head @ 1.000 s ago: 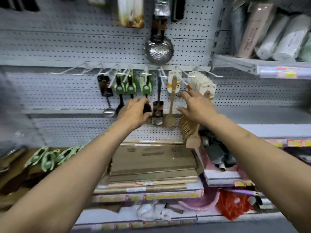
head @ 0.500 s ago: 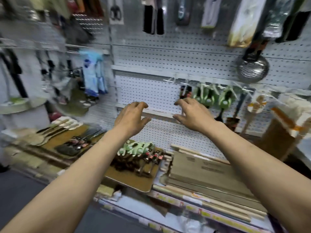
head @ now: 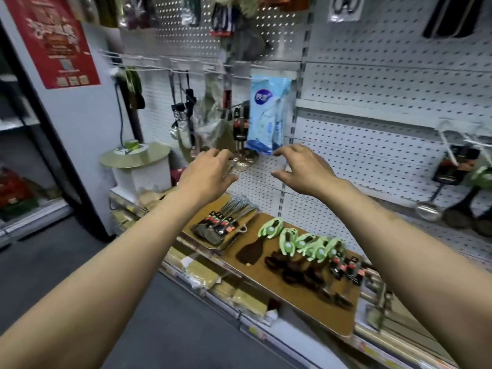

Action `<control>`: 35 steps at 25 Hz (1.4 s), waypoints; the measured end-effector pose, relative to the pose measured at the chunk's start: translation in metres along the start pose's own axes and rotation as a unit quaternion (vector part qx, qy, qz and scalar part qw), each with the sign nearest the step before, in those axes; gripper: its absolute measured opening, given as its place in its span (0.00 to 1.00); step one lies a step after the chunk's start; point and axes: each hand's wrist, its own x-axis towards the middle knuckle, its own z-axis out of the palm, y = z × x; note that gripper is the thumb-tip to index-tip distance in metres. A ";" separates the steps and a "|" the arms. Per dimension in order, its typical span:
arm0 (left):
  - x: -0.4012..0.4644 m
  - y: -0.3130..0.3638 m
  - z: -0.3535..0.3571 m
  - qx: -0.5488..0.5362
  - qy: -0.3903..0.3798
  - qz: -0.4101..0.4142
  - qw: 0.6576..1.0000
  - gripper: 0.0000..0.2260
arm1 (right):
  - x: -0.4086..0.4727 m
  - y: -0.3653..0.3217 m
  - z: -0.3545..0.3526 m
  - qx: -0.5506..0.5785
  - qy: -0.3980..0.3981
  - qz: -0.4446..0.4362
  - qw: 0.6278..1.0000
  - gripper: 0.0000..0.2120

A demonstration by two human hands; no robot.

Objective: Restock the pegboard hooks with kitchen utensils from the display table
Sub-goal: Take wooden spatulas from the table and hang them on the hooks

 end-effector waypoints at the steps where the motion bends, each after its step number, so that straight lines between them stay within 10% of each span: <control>1: 0.004 -0.023 0.006 -0.002 -0.001 -0.009 1.000 0.21 | 0.019 -0.010 0.017 0.002 -0.010 -0.004 1.000 0.25; 20: 0.169 -0.430 0.269 -0.053 -0.189 -0.181 0.964 0.20 | 0.400 -0.085 0.392 0.105 -0.257 0.045 0.960 0.21; 35: 0.209 -0.631 0.460 -0.154 -0.386 -0.186 0.891 0.15 | 0.501 -0.157 0.662 0.352 -0.276 0.470 0.761 0.16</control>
